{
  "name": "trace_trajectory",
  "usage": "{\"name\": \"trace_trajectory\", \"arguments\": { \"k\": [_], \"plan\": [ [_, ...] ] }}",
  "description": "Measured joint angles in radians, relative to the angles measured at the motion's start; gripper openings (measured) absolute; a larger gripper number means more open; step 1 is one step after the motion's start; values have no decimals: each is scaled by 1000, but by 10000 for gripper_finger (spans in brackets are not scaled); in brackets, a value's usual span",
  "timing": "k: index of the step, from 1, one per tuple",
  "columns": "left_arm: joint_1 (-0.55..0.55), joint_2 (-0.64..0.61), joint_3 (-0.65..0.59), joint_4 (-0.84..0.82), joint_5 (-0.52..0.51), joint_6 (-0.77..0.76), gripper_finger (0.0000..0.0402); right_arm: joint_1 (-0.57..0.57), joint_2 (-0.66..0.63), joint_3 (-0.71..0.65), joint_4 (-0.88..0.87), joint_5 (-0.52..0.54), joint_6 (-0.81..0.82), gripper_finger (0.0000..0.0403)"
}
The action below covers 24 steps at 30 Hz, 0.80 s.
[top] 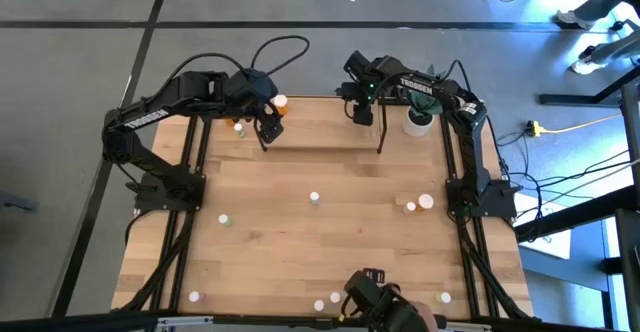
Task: Pick and place medicine bottles onto shelf by color
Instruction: Put the top pink pill bottle on the shelf
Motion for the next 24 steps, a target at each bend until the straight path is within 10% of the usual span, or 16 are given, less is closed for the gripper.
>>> {"name": "trace_trajectory", "arguments": {
  "k": [24],
  "plan": [
    [0, 0, 0, 0, 15, 0, 291, 0, -1, 0, 4, -4, 10, 195]
  ]
}}
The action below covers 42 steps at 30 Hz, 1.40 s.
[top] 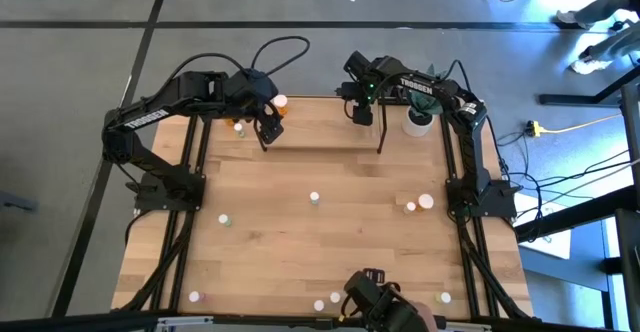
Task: Pick and place medicine bottles onto shelf by color
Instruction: Put the top pink pill bottle on the shelf
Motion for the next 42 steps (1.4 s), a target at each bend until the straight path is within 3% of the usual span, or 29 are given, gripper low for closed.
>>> {"name": "trace_trajectory", "arguments": {
  "k": [42],
  "plan": [
    [0, 0, 0, 0, 0, 25, 291, 0, -2, 0, 3, 1, 31, 195]
  ]
}}
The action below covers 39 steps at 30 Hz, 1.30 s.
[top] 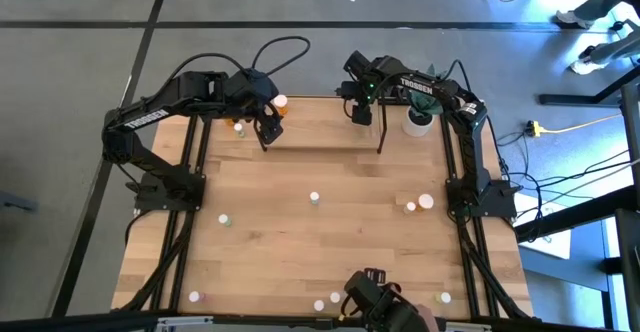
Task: Pick and place medicine bottles onto shelf by color
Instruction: Put the top pink pill bottle on the shelf, then put the bottom right blue pill bottle on the shelf
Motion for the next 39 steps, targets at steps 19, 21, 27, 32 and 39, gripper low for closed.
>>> {"name": "trace_trajectory", "arguments": {
  "k": [19, 21, 27, 32, 39],
  "plan": [
    [0, 0, 0, 0, 0, 0, 291, 0, -3, 0, -1, 0, 21, 195],
    [0, 0, 0, 0, 0, 0, 291, 0, -4, 1, 4, 0, 21, 195],
    [0, 0, 0, 0, 0, 0, 291, 0, -6, 1, 5, 0, 22, 195],
    [0, 0, 0, 0, 0, 0, 291, 0, -18, 1, 5, 0, 26, 195],
    [0, 0, 0, 0, 0, 0, 291, -4, -68, 1, 9, -8, 46, 195]
  ]
}}
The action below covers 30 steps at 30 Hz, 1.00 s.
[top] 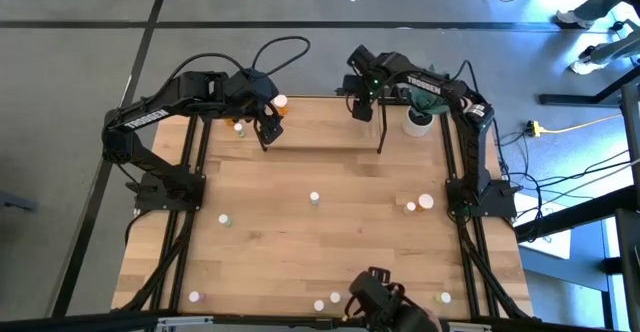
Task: Pick and place medicine bottles onto shelf by color
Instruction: Put the bottom right blue pill bottle on the shelf
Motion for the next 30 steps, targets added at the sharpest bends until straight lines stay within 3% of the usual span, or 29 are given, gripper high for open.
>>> {"name": "trace_trajectory", "arguments": {
  "k": [13, 17, 23, 30],
  "plan": [
    [0, 0, 0, -92, 0, -80, 291, 12, -118, 0, -1, -34, 61, 195],
    [0, 0, 0, -178, 10, -164, 291, 43, -174, 0, -1, -129, 60, 195],
    [-8, 0, 0, -319, 84, -331, 291, 117, -241, 0, 1, -282, 26, 195],
    [-70, -25, -102, -316, 211, -494, 291, 212, -288, 0, 5, -299, -30, 195]
  ]
}}
